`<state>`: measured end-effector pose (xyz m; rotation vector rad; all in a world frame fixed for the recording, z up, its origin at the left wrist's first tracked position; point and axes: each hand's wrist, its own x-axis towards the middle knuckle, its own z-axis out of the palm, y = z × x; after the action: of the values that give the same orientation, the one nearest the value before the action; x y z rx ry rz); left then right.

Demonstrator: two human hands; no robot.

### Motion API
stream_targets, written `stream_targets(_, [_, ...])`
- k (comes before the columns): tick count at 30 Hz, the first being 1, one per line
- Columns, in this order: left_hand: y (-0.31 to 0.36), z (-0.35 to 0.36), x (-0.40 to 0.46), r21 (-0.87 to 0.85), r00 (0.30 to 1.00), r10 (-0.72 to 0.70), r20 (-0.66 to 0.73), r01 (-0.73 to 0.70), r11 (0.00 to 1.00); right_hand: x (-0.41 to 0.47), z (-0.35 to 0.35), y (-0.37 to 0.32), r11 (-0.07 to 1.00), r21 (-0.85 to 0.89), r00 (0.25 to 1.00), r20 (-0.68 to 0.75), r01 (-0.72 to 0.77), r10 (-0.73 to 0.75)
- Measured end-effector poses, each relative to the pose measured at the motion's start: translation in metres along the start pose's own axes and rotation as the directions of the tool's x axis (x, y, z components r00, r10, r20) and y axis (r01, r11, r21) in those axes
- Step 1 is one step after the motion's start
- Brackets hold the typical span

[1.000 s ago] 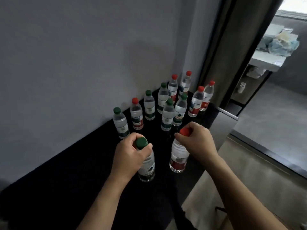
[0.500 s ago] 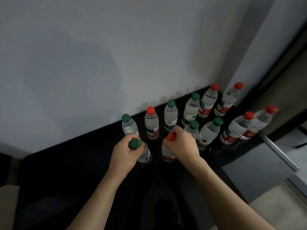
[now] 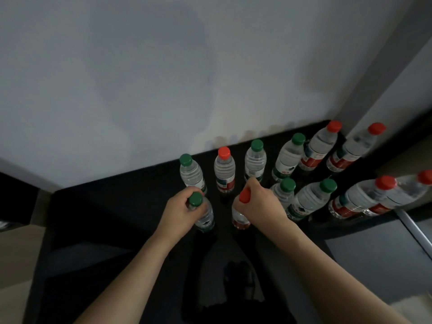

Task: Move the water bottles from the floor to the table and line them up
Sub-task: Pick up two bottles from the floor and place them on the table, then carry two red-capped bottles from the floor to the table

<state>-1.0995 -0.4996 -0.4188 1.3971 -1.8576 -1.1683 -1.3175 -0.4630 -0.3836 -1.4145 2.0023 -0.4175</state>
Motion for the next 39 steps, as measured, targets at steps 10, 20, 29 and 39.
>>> stream_targets(10, [0.01, 0.0, -0.013, -0.048, 0.998, -0.046, -0.036, 0.044, 0.998, -0.002, -0.022, -0.024, 0.926, -0.366, 0.987, -0.083, 0.095, -0.134])
stream_targets(20, [-0.008, -0.071, -0.065, 0.394, 0.893, 0.098, -0.44, 0.094, 0.914, -0.022, 0.009, -0.09, 0.832, -0.219, 0.831, -0.127, 0.51, -0.542])
stream_targets(29, [-0.03, -0.17, -0.166, 0.484, 0.776, 0.113, -0.621, 0.266, 0.834, -0.079, 0.087, -0.182, 0.709, -0.238, 0.738, 0.056, 0.664, -0.673])
stream_targets(39, [-0.091, -0.298, -0.363, 0.406, 0.556, 0.065, -0.829, 0.516, 0.754, -0.2, 0.226, -0.309, 0.584, -0.176, 0.609, 0.24, 0.793, -0.756])
